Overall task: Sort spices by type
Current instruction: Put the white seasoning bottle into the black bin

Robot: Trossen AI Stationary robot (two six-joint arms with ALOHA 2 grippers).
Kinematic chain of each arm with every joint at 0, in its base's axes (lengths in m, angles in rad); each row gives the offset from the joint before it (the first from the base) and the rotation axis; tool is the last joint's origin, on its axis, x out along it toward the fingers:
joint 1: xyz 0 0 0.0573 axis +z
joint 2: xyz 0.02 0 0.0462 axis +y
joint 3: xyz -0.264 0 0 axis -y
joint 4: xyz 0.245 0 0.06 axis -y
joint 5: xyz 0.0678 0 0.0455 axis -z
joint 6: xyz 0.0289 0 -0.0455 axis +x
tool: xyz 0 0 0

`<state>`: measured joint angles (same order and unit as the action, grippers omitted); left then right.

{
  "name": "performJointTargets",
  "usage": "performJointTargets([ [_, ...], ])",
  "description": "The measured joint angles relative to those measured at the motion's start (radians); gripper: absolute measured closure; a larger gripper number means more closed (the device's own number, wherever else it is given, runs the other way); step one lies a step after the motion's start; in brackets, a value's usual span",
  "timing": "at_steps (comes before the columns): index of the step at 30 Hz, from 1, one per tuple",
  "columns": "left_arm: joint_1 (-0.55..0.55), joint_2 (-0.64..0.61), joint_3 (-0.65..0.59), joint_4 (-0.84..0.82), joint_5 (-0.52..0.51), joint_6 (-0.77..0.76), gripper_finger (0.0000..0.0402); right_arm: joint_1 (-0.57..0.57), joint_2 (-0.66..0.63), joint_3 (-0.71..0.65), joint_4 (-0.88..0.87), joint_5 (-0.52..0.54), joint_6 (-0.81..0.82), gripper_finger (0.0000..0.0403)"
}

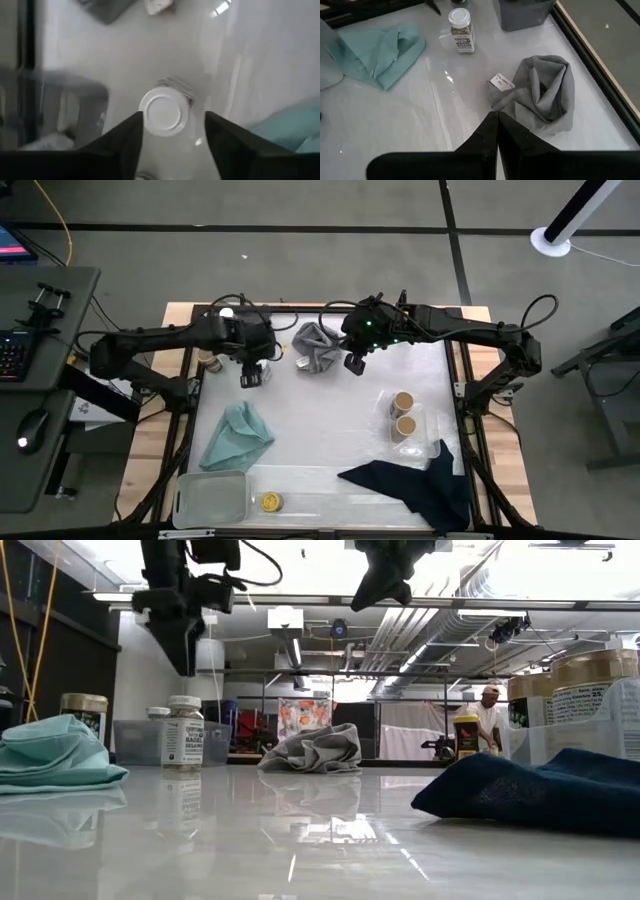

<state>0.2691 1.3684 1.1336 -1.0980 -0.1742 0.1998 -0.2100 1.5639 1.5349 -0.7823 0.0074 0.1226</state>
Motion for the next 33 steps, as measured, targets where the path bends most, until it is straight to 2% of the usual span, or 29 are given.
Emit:
performJointTargets([
  [4, -0.015, 0.063, 0.000, -0.004, 0.014, 0.181, 0.0146, 0.000, 0.000, 0.000, 0.000, 0.000, 0.019, 0.0403],
  [9, -0.041, 0.092, 0.000, -0.004, -0.063, 0.316, 0.0115, 0.000, 0.000, 0.000, 0.000, 0.000, 0.037, 0.0403],
  [14, -0.030, 0.092, 0.001, -0.004, -0.086, 0.384, 0.0113, 0.000, 0.000, 0.000, 0.000, 0.000, 0.045, 0.0403],
  [20, 0.019, 0.122, 0.002, 0.006, -0.015, 0.455, 0.0114, 0.000, 0.000, 0.000, -0.001, 0.000, 0.061, 0.0403],
  [33, 0.090, 0.290, 0.002, 0.022, 0.020, 0.433, 0.0115, 0.001, 0.000, 0.000, -0.002, 0.000, 0.084, 0.0403],
])
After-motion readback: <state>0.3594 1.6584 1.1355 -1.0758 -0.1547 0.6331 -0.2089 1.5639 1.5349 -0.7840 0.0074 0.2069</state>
